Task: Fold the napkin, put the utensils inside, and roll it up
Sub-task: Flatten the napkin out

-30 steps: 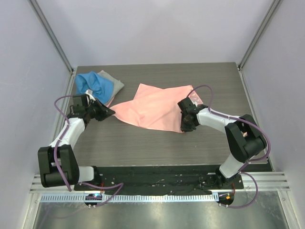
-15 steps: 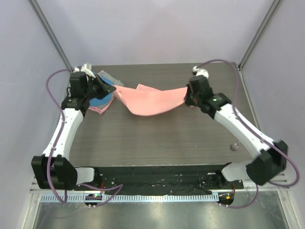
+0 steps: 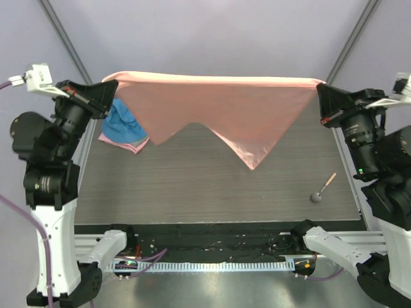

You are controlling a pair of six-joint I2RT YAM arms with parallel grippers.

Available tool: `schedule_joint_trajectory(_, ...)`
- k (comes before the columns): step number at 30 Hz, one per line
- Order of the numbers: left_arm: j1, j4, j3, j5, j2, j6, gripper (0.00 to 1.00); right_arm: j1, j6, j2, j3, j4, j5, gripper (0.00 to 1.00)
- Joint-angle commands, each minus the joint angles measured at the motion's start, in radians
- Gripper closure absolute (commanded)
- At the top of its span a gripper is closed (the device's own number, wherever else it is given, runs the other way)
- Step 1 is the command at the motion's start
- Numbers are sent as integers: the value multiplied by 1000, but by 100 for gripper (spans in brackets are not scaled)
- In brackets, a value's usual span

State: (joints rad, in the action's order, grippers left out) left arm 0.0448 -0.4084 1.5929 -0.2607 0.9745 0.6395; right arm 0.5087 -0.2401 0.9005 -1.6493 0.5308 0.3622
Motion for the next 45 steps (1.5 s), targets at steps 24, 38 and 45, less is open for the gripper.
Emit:
schedule_joint_trajectory(24,15,207,317,-228,711,-1,100,-340,16,774,-397,-97,-304,99)
schedule_joint_trajectory(38,52,218,-43,-210,417,-21,100,-340,44,422,-7,-68,-155,99)
schedule_joint_trajectory(45,102,209,-528,-181,215,12,100,-340,-94,184,489,12,7,99)
